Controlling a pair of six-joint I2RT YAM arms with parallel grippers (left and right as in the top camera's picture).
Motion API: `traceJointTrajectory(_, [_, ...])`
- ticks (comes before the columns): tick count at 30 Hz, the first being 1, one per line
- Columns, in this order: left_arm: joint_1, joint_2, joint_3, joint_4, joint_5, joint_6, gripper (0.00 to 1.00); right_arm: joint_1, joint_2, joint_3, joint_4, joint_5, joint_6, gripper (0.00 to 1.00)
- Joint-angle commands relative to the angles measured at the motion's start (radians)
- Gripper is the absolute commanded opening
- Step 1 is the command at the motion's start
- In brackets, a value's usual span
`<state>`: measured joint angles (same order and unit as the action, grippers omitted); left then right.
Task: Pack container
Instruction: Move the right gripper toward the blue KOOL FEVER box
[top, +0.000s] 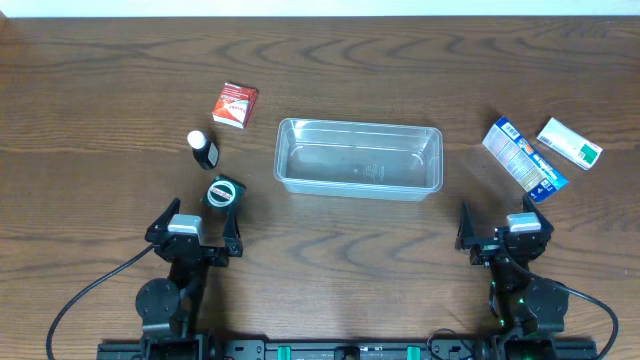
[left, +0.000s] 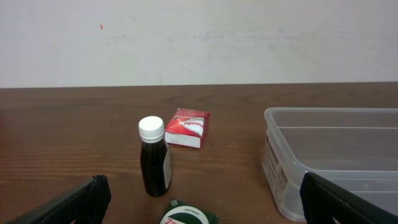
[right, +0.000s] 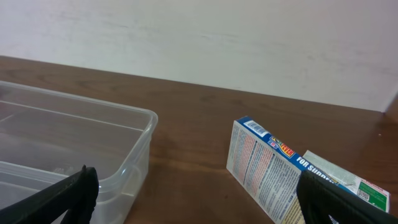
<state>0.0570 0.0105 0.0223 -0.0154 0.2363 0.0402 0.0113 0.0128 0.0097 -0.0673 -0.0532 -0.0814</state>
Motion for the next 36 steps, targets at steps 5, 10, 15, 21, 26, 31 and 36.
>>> traceJointTrajectory(5, [-0.001, 0.002, -0.018, -0.033, 0.01, -0.008, 0.98, -0.012, -0.002, -0.004, -0.002, -0.003, -0.01, 0.99])
traceJointTrajectory(10, [-0.001, 0.002, -0.018, -0.033, 0.01, -0.008, 0.98, -0.012, -0.002, -0.004, -0.002, -0.003, -0.01, 0.99])
traceJointTrajectory(15, [-0.001, 0.002, -0.018, -0.033, 0.011, -0.008, 0.98, -0.012, -0.002, -0.004, 0.0, -0.003, -0.01, 0.99])
traceJointTrajectory(21, [-0.001, 0.002, -0.018, -0.033, 0.01, -0.008, 0.98, -0.012, -0.002, -0.004, 0.001, -0.003, -0.01, 0.99])
traceJointTrajectory(26, [-0.001, 0.002, -0.018, -0.033, 0.011, -0.008, 0.98, -0.012, -0.002, -0.004, 0.001, -0.003, -0.01, 0.99])
traceJointTrajectory(31, [-0.001, 0.002, -0.018, -0.033, 0.01, -0.008, 0.98, -0.012, -0.002, -0.004, 0.013, -0.005, -0.009, 0.99])
traceJointTrajectory(36, [-0.001, 0.002, -0.018, -0.033, 0.01, -0.008, 0.98, -0.012, -0.002, -0.004, 0.037, -0.015, 0.018, 0.99])
